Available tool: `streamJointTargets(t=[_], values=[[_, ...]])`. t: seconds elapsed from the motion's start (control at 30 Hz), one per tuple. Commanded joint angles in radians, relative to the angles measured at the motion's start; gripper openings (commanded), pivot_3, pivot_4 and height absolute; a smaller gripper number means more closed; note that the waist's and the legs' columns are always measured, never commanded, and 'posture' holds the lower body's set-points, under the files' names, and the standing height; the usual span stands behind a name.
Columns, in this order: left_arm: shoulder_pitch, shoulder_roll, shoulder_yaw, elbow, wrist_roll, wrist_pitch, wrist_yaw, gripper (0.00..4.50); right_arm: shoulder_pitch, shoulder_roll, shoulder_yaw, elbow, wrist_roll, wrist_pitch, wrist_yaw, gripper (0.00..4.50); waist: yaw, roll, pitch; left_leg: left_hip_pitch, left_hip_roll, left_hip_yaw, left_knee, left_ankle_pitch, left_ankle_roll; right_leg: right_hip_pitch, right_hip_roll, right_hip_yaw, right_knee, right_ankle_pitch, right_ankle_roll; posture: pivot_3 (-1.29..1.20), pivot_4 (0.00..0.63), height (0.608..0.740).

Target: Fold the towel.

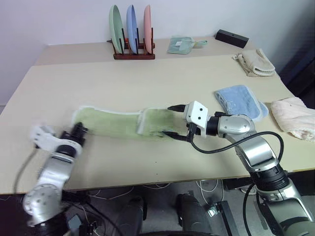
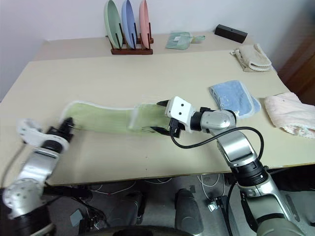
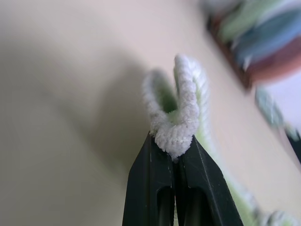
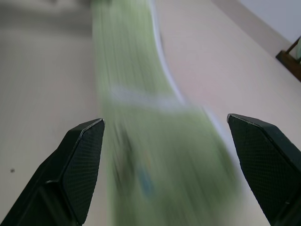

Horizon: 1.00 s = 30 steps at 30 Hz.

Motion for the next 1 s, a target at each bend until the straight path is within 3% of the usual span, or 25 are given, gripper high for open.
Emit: streamJointTargets(t=[0.03,0.17,0.3,0.43,0.6,0.73,0.9,1.0], values=[[-0.008,0.142,-0.016,-0.067,0.054,0.014,-0.149,0.04,-0.01,-0.004,-0.01,-0.008,-0.008,-0.017,-0.003,4.28,0.002,0.0,0.0,0.0,0.0,0.0,0.0,0.0,0.0,0.0,0.0,0.0,-0.001,0.0,0.0,0.0,0.15,0.74],[-0.023,0.275,-0.138,-0.13,0.13,0.044,-0.304,0.04,-0.014,0.003,-0.005,0.012,-0.023,-0.031,-0.007,4.28,0.006,-0.001,0.0,-0.001,-0.001,0.0,0.0,0.0,0.0,0.001,0.0,0.0,-0.003,0.0,-0.001,0.0,0.15,0.74],[-0.043,0.324,-0.243,-0.172,0.203,0.048,-0.4,0.04,-0.01,0.009,-0.004,0.02,-0.03,-0.04,-0.007,4.28,-0.001,-0.001,0.0,-0.001,0.0,0.001,-0.001,0.0,0.0,0.001,0.0,0.0,-0.005,0.002,0.0,0.0,0.15,0.74],[-0.114,0.38,-0.594,-0.227,0.439,0.059,-0.552,0.04,0.01,0.01,-0.008,0.02,-0.039,-0.05,-0.019,4.28,-0.003,-0.001,0.0,-0.001,0.0,0.001,-0.001,0.0,0.0,0.0,0.0,0.0,-0.005,0.002,0.001,0.0,0.15,0.74],[-0.167,0.361,-0.808,-0.185,0.65,0.014,-0.635,0.04,0.026,0.005,-0.014,0.015,-0.042,-0.055,-0.031,4.28,-0.004,-0.001,0.0,-0.002,0.0,0.001,-0.002,0.0,0.0,0.001,0.0,0.0,-0.006,0.002,0.001,0.0,0.15,0.74],[-0.174,0.342,-0.852,-0.154,0.734,0.006,-0.673,0.04,0.035,0.003,-0.018,0.012,-0.045,-0.055,-0.043,4.28,-0.003,-0.001,0.0,-0.002,0.0,0.001,-0.002,0.0,0.0,0.0,0.0,0.0,-0.006,0.002,0.001,0.0,0.15,0.74],[-0.155,0.326,-0.823,-0.153,0.752,0.028,-0.719,0.04,0.04,0.004,-0.017,0.018,-0.049,-0.062,-0.049,4.28,-0.002,-0.001,0.0,-0.002,0.0,0.001,-0.001,0.0,0.0,0.0,0.0,0.0,-0.006,0.002,0.001,0.0,0.15,0.74],[-0.128,0.334,-0.76,-0.176,0.711,0.045,-0.754,1.28,0.035,0.005,-0.015,0.03,-0.056,-0.064,-0.052,4.28,-0.004,-0.001,0.0,-0.002,0.0,0.001,-0.001,0.0,0.0,0.0,0.0,0.0,-0.006,0.002,0.001,0.0,0.15,0.74]])
